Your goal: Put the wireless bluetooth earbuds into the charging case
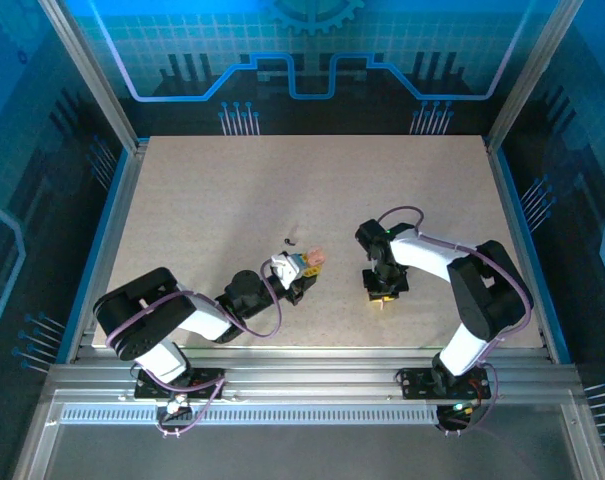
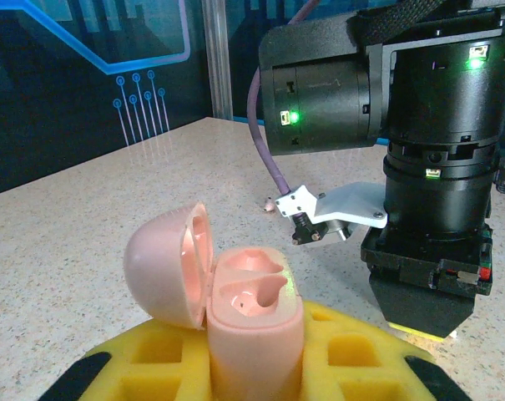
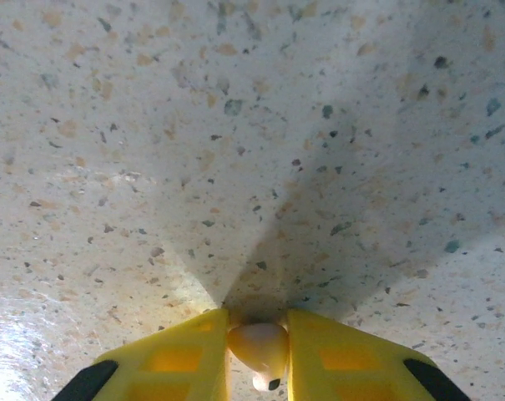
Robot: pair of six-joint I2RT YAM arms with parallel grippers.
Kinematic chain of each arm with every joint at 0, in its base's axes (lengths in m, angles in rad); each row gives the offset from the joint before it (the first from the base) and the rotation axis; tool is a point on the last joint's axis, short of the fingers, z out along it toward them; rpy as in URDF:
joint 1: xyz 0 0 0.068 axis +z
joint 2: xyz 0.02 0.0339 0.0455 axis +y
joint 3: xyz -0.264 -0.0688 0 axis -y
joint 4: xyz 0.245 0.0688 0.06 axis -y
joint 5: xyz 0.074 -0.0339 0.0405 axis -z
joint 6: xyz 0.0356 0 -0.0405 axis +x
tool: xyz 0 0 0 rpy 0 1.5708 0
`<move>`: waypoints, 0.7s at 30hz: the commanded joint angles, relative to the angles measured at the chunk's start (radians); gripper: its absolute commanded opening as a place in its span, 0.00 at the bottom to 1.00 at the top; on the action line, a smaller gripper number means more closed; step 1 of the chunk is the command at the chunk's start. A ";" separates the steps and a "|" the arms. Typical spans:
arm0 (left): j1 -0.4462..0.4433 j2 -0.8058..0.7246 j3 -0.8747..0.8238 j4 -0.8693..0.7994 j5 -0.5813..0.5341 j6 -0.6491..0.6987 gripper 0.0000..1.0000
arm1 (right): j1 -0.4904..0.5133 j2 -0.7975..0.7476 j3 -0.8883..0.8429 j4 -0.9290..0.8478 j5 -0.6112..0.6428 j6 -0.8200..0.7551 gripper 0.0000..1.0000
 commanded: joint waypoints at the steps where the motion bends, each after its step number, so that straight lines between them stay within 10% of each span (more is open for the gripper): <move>1: 0.002 -0.002 -0.009 0.033 -0.011 0.017 0.20 | 0.010 -0.005 -0.007 -0.035 0.048 0.018 0.21; 21: 0.001 0.071 0.075 0.034 0.050 0.023 0.20 | 0.076 -0.562 -0.120 0.384 -0.040 -0.056 0.18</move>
